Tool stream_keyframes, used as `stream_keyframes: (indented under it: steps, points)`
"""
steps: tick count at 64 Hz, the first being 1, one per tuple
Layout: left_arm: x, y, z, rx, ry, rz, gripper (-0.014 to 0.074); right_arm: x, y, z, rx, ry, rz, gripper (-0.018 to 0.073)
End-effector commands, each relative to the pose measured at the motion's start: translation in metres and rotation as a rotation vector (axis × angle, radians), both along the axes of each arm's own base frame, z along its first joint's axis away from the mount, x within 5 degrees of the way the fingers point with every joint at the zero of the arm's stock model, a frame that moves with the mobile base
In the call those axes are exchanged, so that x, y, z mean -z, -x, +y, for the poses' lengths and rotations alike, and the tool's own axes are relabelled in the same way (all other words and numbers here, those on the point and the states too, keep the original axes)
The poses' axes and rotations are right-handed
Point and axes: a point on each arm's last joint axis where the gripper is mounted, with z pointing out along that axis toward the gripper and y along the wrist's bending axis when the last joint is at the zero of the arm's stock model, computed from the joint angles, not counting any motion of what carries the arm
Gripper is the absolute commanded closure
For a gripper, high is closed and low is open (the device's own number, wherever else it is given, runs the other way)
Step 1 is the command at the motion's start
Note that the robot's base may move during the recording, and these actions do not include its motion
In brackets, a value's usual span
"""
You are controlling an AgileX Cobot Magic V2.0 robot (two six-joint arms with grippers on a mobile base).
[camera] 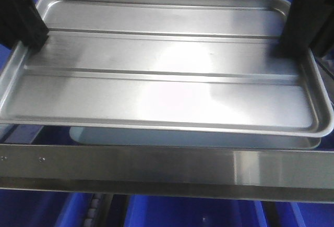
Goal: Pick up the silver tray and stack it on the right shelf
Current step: 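Lower the silver tray with both grippers into the grey-blue tray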
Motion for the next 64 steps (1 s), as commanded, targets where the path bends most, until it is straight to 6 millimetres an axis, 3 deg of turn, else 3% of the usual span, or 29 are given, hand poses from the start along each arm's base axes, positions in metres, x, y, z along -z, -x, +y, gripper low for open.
stream_keyframes:
  steps: [1,64]
  points:
    - [-0.0189,0.0014,0.001,0.011,0.052,-0.079,0.0689,-0.0166,-0.0011,-0.0032,-0.018,-0.02,-0.081,0.0503]
    - [-0.0189,0.0015,0.0009,0.011,0.053,-0.078,0.0689,-0.0166,-0.0011,-0.0032,-0.018,-0.02,-0.081,0.0503]
